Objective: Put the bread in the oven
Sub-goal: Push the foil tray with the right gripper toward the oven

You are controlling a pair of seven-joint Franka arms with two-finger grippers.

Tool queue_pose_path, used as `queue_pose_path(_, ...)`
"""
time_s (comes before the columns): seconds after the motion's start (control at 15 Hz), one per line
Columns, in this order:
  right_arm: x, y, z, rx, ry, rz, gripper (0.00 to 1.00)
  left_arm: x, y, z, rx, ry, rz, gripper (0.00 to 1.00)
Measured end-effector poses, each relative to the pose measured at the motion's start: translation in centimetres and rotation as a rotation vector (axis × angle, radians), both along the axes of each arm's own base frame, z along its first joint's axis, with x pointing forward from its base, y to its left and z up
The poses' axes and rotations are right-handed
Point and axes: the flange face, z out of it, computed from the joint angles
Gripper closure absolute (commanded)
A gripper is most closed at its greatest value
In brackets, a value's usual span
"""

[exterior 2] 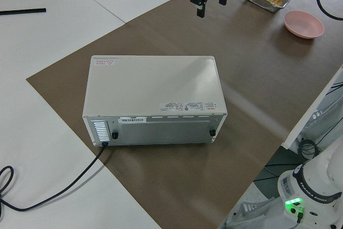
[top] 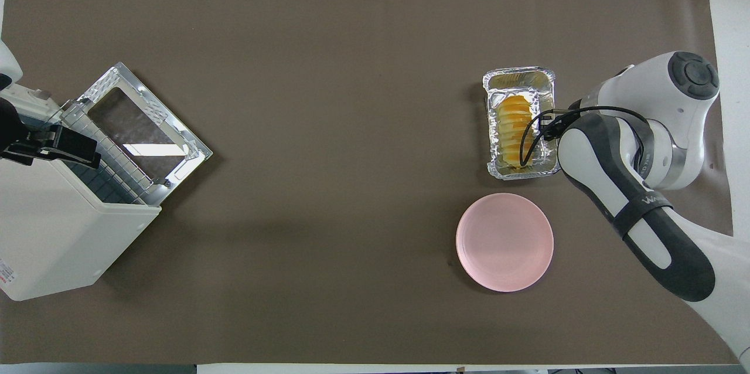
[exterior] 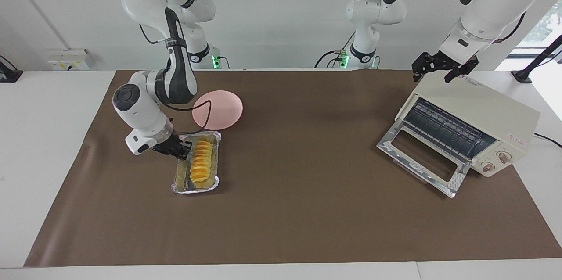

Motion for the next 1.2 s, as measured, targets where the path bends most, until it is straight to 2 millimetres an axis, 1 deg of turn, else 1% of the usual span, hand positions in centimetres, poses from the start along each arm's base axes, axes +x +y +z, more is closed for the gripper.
queue_pose_path(0.07,0.4,0.5,0.9,0.003,-0.019,0.009,1.0,0.0,0.0,0.0,0.0,0.0,0.0,0.0)
queue_pose_path(0.13,1.0,1.5,2.1,0.009,-0.039,0.025,1.0,0.0,0.0,0.0,0.0,0.0,0.0,0.0)
queue_pose_path(0.27,1.9,4.3,4.7,0.021,-0.065,0.065,1.0,0.0,0.0,0.0,0.0,0.0,0.0,0.0)
queue_pose_path(0.33,2.1,6.3,5.9,0.027,-0.072,0.084,1.0,0.0,0.0,0.0,0.0,0.0,0.0,0.0)
queue_pose_path(0.4,2.1,8.8,6.9,0.032,-0.075,0.098,1.0,0.0,0.0,0.0,0.0,0.0,0.0,0.0)
queue_pose_path(0.53,1.1,14.8,7.8,0.042,-0.078,0.101,1.0,0.0,0.0,0.0,0.0,0.0,0.0,0.0)
queue_pose_path(0.67,-0.1,19.7,7.6,0.049,-0.068,0.096,1.0,0.0,0.0,0.0,0.0,0.0,0.0,0.0)
queue_pose_path(0.74,-0.5,21.8,7.1,0.051,-0.06,0.093,1.0,0.0,0.0,0.0,0.0,0.0,0.0,0.0)
queue_pose_path(0.87,-1.3,25.6,5.3,0.058,-0.059,0.074,1.0,0.0,0.0,0.0,0.0,0.0,0.0,0.0)
queue_pose_path(0.94,-1.4,26.8,4.3,0.061,-0.061,0.068,1.0,0.0,0.0,0.0,0.0,0.0,0.0,0.0)
queue_pose_path(1.0,-1.4,27.5,3.4,0.062,-0.062,0.065,1.0,0.0,0.0,0.0,0.0,0.0,0.0,0.0)
queue_pose_path(1.2,-1.3,28.5,1.2,0.066,-0.068,0.046,1.0,0.0,0.0,0.0,0.0,0.0,0.0,0.0)
